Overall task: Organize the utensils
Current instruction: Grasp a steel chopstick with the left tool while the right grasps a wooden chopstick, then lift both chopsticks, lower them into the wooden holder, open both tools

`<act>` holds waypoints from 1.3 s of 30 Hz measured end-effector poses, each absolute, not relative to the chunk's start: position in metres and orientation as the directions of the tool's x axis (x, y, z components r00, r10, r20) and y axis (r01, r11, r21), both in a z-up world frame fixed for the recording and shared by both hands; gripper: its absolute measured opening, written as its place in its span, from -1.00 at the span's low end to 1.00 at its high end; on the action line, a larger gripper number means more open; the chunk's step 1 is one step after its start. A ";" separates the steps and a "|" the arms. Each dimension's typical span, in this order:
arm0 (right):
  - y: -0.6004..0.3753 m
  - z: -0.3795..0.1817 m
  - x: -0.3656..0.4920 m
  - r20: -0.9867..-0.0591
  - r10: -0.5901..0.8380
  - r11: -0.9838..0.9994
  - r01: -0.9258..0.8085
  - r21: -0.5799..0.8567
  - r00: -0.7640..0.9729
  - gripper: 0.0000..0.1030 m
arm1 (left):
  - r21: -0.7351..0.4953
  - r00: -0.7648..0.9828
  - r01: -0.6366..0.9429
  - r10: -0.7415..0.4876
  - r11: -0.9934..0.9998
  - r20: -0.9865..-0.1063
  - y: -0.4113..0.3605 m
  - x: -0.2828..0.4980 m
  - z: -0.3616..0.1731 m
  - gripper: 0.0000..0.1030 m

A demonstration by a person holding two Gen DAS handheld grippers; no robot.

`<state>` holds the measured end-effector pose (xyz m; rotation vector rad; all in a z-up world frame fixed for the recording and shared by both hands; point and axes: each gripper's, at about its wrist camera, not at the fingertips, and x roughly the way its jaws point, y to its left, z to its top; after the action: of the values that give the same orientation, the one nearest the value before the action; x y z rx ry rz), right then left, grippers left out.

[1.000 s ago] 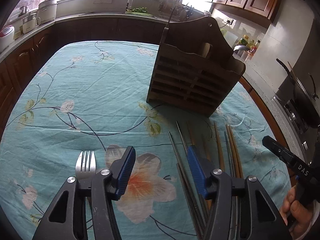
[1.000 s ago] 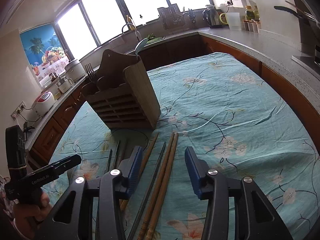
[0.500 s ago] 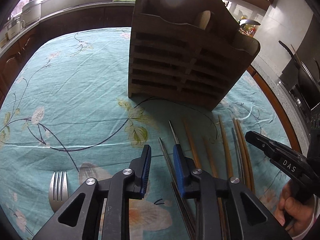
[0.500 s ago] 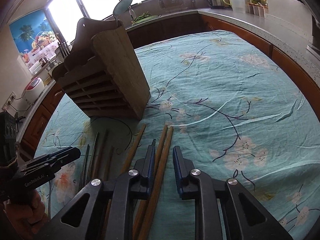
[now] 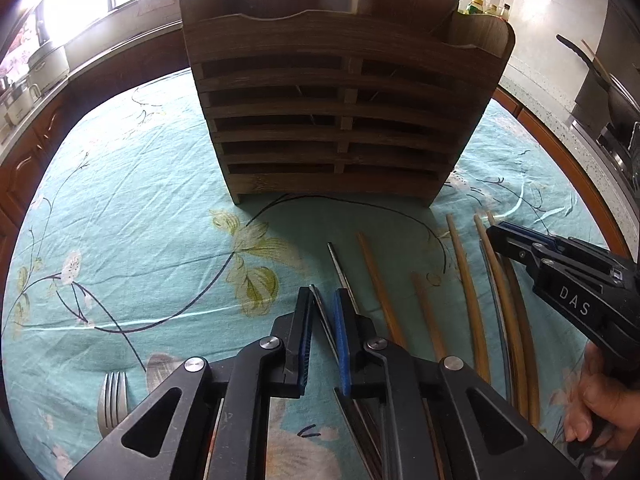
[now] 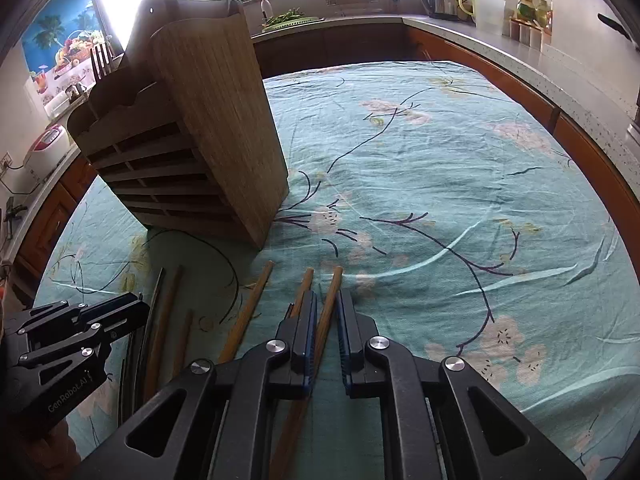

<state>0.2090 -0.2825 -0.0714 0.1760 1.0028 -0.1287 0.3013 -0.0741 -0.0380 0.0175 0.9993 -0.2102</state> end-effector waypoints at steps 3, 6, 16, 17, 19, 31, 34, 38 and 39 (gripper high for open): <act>-0.284 -0.071 0.205 -0.842 -0.018 0.975 0.196 0.104 0.540 -0.85 | -0.102 0.524 0.183 -0.185 0.978 -0.831 -0.073 0.302 -0.040 -0.89; -0.291 -0.068 0.200 -0.837 0.035 0.959 0.217 0.182 0.547 -0.90 | -0.150 0.520 0.185 -0.226 0.971 -0.823 -0.067 0.298 -0.038 -0.91; -0.285 -0.008 0.161 -0.747 0.084 0.951 0.172 0.259 0.660 -0.90 | -0.269 0.621 0.176 -0.318 0.947 -0.716 -0.030 0.254 0.012 -0.95; -0.284 -0.002 0.158 -0.738 0.086 0.951 0.166 0.262 0.669 -0.90 | -0.275 0.634 0.180 -0.325 0.945 -0.702 -0.026 0.247 0.018 -0.95; -0.280 0.010 0.152 -0.720 0.089 0.952 0.153 0.264 0.688 -0.90 | -0.280 0.661 0.183 -0.328 0.943 -0.675 -0.020 0.234 0.030 -0.95; -0.260 0.076 0.126 -0.594 0.095 0.962 0.080 0.262 0.799 -0.90 | -0.301 0.766 0.211 -0.348 0.930 -0.540 0.017 0.155 0.085 -0.96; -0.254 0.091 0.120 -0.559 0.092 0.965 0.065 0.254 0.824 -0.90 | -0.302 0.784 0.219 -0.352 0.928 -0.512 0.026 0.142 0.094 -0.96; -0.248 0.107 0.115 -0.523 0.094 0.967 0.048 0.252 0.847 -0.90 | -0.314 0.803 0.224 -0.357 0.923 -0.476 0.041 0.123 0.106 -0.96; -0.247 0.110 0.115 -0.516 0.096 0.967 0.043 0.251 0.851 -0.90 | -0.316 0.808 0.223 -0.356 0.922 -0.469 0.044 0.121 0.108 -0.96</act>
<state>0.1151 -0.2470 0.1102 0.2594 0.5533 0.0282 0.1206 0.0439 0.1084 -0.2529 0.5482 -0.3131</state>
